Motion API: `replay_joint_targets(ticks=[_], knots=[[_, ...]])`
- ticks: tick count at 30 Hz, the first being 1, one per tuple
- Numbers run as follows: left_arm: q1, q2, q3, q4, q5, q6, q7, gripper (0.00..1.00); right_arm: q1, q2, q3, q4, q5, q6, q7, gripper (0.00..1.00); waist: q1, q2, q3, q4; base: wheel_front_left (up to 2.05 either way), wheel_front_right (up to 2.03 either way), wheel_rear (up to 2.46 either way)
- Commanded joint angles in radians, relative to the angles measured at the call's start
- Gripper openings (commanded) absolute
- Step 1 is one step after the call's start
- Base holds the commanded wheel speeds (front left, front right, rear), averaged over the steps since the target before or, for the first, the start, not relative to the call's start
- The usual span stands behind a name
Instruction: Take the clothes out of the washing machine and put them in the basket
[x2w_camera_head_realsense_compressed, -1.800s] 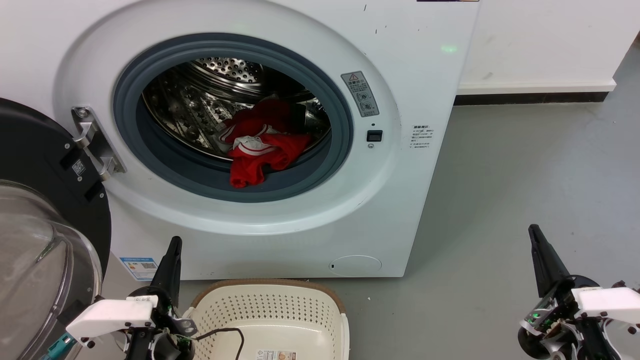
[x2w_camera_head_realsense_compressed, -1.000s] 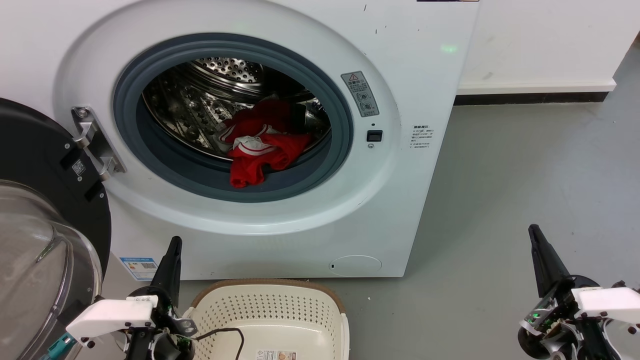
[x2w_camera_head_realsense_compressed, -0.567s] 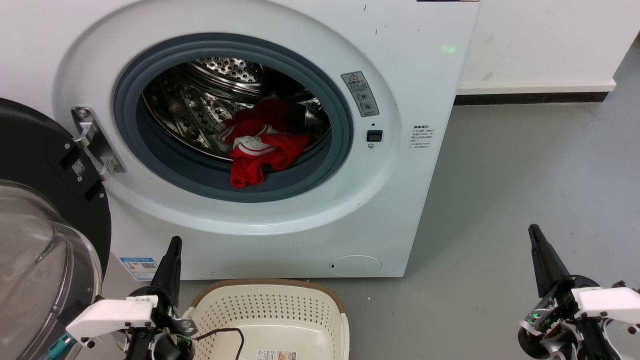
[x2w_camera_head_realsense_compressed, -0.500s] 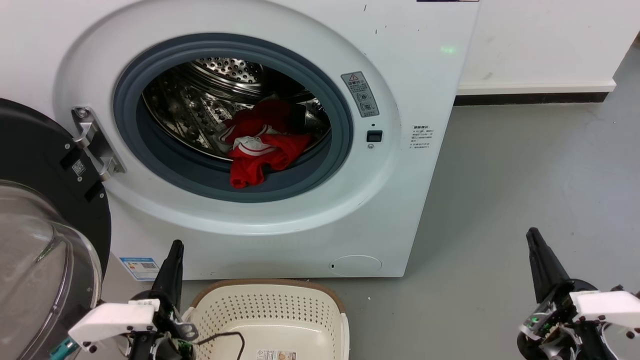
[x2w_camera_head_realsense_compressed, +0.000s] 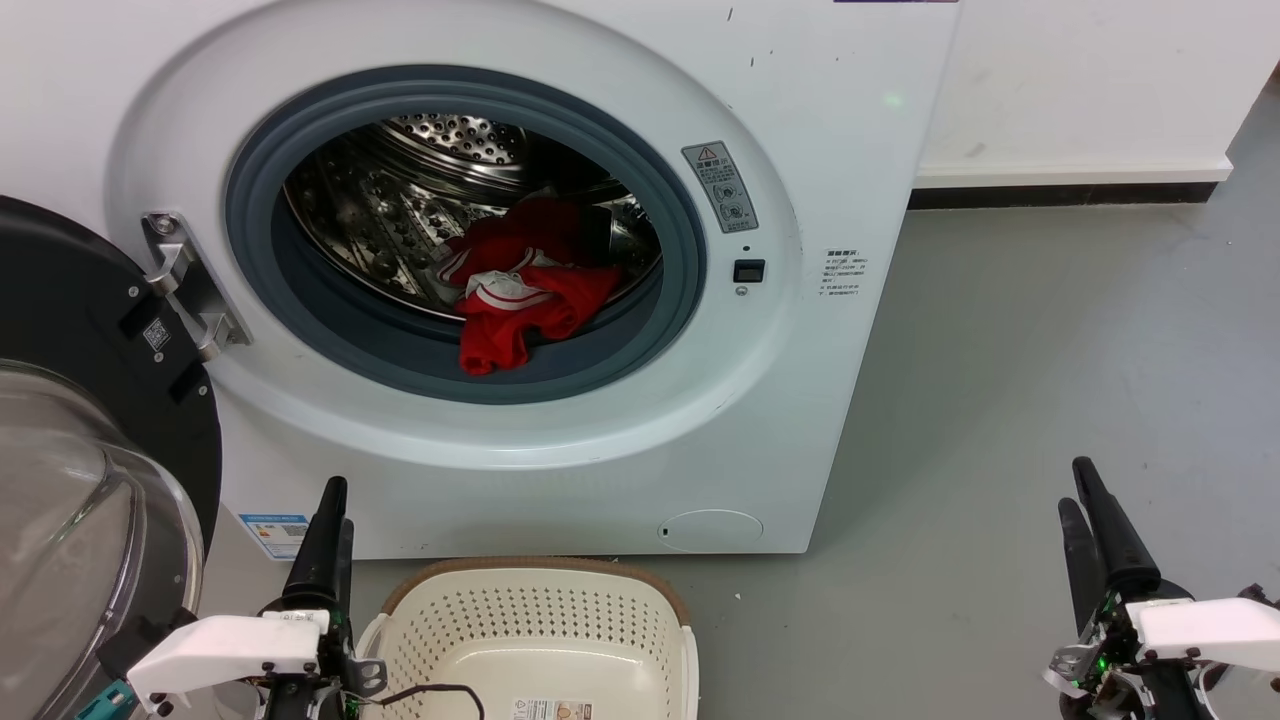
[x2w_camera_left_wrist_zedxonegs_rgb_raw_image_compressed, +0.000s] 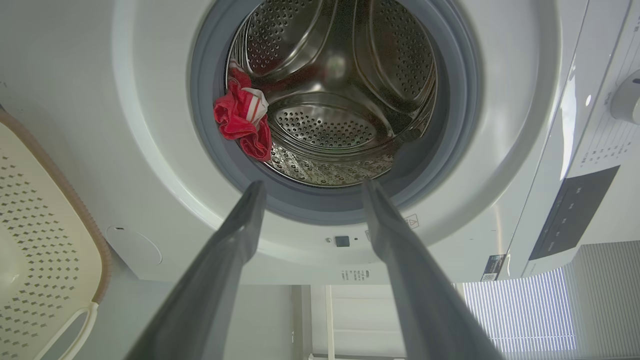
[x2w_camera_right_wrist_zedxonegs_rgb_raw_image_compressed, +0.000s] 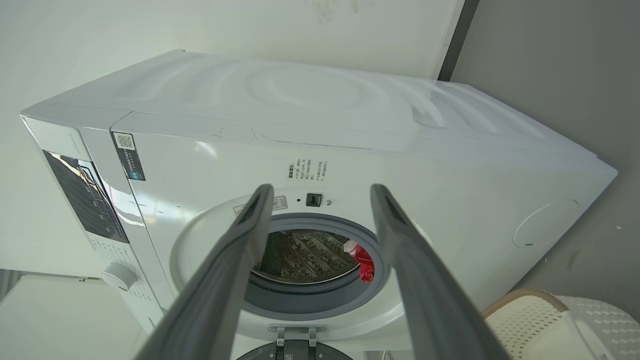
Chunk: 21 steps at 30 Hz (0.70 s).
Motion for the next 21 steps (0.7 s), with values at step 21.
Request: replay_joint_targets(ticks=[21], knots=[[0.032,0.003,-0.066,-0.138,0.440,0.108,-0.094,1.00,0.033,-0.001,0.048,-0.171,-0.510,0.000,-0.095,1.00,0.0000,0.0000,0.003,0.003,0.00,0.00,0.00]])
